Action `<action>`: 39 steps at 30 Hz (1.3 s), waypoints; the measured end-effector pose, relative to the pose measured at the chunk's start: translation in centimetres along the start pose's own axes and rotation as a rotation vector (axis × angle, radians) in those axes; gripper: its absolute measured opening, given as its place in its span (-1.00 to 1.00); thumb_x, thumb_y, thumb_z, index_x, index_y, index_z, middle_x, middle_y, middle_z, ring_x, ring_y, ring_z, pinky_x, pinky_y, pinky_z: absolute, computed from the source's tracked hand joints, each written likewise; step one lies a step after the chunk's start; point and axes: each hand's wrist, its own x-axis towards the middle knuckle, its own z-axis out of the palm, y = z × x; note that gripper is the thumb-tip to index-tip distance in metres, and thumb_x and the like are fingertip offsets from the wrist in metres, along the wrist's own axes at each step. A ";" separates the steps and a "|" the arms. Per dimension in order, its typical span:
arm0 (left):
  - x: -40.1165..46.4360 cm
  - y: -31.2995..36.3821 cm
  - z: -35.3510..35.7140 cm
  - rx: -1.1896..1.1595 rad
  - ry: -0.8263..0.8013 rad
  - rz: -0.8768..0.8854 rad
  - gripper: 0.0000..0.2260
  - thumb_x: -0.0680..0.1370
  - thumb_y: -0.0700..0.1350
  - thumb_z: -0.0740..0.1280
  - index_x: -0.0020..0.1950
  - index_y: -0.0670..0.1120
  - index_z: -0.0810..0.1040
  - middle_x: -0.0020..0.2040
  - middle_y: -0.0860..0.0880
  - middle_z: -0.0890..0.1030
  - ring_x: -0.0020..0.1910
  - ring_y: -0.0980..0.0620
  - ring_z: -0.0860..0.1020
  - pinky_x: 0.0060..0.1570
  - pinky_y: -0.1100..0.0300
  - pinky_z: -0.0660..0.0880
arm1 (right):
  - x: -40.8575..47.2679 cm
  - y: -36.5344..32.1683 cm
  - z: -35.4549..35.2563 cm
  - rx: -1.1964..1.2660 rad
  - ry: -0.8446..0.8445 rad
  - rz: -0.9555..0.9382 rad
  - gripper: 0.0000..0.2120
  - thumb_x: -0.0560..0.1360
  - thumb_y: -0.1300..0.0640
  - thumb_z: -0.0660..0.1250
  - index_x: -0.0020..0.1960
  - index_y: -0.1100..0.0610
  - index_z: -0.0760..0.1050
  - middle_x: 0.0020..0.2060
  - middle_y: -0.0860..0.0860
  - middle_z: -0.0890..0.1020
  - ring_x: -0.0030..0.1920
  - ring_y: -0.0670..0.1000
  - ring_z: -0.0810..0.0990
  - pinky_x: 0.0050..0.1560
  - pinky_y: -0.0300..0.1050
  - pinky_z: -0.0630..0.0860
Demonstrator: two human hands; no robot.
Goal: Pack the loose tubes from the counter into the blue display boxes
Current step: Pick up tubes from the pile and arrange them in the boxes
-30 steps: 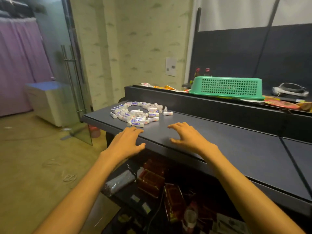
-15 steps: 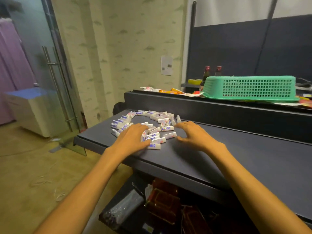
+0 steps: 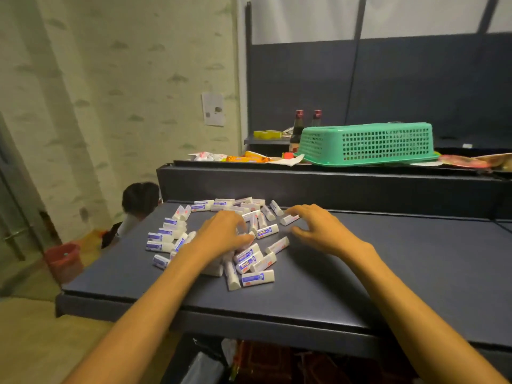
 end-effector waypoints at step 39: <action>3.3 -1.2 -1.4 -0.629 0.140 0.247 -0.73 0.38 -0.27 0.50 -0.04 0.08 0.67 0.00 0.13 0.64 -0.07 0.15 0.62 -0.08 0.25 0.58 | 2.8 0.2 0.6 0.022 -0.021 0.043 -0.65 0.55 0.05 0.33 0.33 0.02 0.45 0.24 -0.03 0.56 0.17 -0.06 0.52 0.17 -0.13 0.50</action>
